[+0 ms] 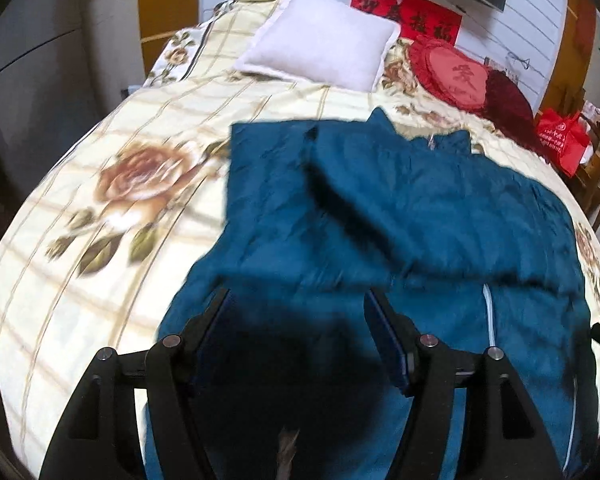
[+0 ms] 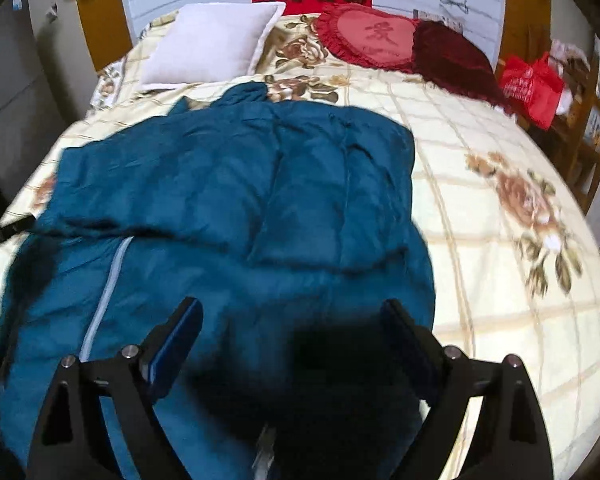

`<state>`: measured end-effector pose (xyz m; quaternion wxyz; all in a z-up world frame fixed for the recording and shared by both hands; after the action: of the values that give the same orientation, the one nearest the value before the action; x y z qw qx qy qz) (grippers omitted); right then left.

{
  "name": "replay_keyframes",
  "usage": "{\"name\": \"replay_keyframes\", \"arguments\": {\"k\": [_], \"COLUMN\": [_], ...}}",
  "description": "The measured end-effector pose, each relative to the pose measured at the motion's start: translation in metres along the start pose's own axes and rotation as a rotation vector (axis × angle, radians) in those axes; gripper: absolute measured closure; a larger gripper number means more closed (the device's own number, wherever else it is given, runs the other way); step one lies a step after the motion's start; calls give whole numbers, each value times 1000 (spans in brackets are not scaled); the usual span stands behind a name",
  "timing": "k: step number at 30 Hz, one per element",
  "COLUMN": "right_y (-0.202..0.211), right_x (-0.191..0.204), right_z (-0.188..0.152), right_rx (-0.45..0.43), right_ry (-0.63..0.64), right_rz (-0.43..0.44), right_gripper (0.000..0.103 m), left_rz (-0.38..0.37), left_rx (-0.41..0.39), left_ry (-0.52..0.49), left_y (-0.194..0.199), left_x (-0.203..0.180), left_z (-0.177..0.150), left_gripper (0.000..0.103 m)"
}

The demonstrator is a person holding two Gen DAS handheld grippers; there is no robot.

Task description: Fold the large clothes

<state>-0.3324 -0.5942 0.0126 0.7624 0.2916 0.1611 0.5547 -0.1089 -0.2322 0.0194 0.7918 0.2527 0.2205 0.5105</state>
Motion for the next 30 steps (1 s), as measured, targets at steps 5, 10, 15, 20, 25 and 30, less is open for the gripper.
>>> {"name": "replay_keyframes", "arguments": {"k": [5,10,15,20,25,30], "right_y": [30,55,68,78,92,105], "right_x": [0,4,15,18,13,8], "right_z": [-24,-35,-55,-78,-97,-109], "right_rx": [31,-14,4,37,55,75], "right_ry": [-91,-73,6,21,-1,2], "right_rz": [52,33,16,17,25,20], "right_gripper": [10,10,10,10,9,9], "left_rz": [15,21,33,42,55,60], "left_rx": [5,-20,-23,-27,-29,-19], "left_ry": [-17,-33,-52,-60,-70,-67], "left_y": [35,70,97,112,122,126], "left_x": [17,26,35,41,48,53], "left_z": [-26,-47,-69,-81,-91,-100], "left_gripper": [6,6,6,6,6,6]}}
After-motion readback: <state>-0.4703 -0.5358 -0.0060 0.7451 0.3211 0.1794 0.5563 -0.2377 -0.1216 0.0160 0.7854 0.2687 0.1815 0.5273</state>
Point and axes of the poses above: each gripper's, at about its wrist camera, not at the fingertips, and y roughly against the way its jaws point, x to its left, z to its top, the point moved 8 cm from there along -y, roughly the way its jaws point, and after that the axes turned 13 degrees about -x, right-handed, at the moved point
